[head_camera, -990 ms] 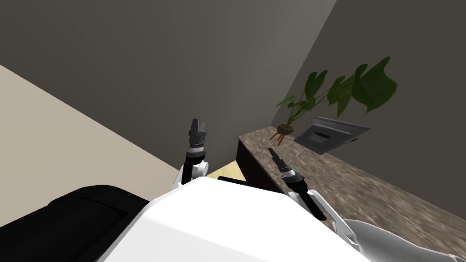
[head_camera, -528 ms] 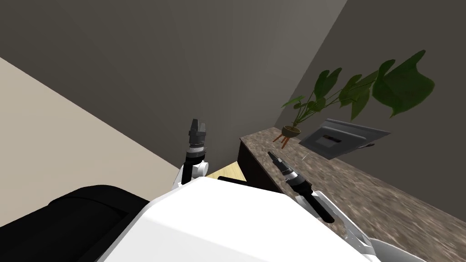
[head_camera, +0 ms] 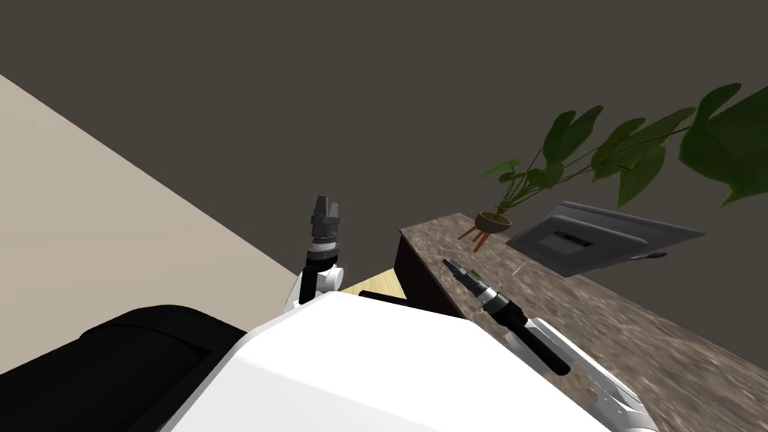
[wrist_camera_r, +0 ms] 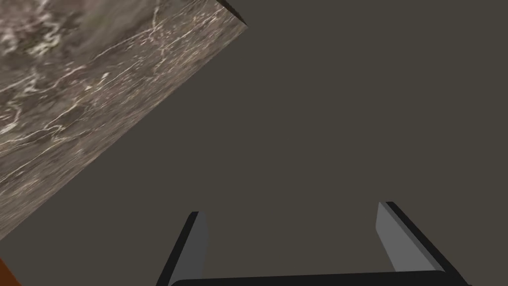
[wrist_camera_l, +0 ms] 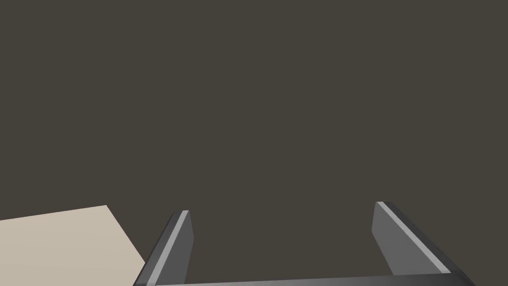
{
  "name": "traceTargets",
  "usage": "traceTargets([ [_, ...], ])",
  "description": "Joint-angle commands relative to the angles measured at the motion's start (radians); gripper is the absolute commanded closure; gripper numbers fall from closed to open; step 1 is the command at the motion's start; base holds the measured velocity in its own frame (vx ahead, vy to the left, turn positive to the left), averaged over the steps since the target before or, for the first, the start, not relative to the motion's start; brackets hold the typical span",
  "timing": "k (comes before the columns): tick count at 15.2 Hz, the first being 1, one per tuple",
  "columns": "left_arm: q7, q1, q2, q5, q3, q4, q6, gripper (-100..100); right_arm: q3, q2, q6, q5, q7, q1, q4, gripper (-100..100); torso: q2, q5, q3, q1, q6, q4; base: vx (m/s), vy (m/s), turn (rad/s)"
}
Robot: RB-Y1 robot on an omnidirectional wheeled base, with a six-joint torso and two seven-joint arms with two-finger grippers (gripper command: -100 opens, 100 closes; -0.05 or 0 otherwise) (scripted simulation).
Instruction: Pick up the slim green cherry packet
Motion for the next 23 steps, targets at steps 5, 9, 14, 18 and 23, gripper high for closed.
traceTargets([
  [5, 0.0, 0.0, 0.0, 0.0, 0.0, 0.0, 0.0, 0, 0.024, -0.131, -0.005, 0.027, -0.01, 0.021, 0.08, -100, 0.0, 0.0, 0.0, -0.001, 0.0, 0.0, 0.045, 0.012, 0.083],
  [9, 0.0, 0.0, 0.0, 0.0, 0.0, 0.0, 0.0, 0, 0.037, -0.212, -0.008, 0.039, -0.014, 0.029, 0.116, -100, 0.0, 0.0, 0.0, 0.0, 0.0, 0.0, 0.046, 0.015, 0.094],
  [14, 0.0, 0.0, 0.0, 0.0, 0.0, 0.0, 0.0, 0, 0.065, -0.312, -0.015, 0.064, -0.024, 0.048, 0.188, -100, 0.001, 0.0, 0.0, 0.0, 0.0, 0.0, 0.042, 0.009, 0.086],
  [18, 0.0, 0.0, 0.0, 0.0, 0.0, 0.0, 0.0, 0, 0.081, -0.388, -0.019, 0.077, -0.029, 0.058, 0.223, -100, 0.0, 0.0, 0.0, 0.0, 0.0, 0.0, 0.049, 0.011, 0.092],
  [23, 0.0, 0.0, 0.0, 0.0, 0.0, 0.0, 0.0, 0, 0.113, -0.481, -0.026, 0.102, -0.04, 0.082, 0.289, -100, 0.001, 0.0, 0.0, -0.001, 0.0, 0.0, 0.041, 0.006, 0.08],
])
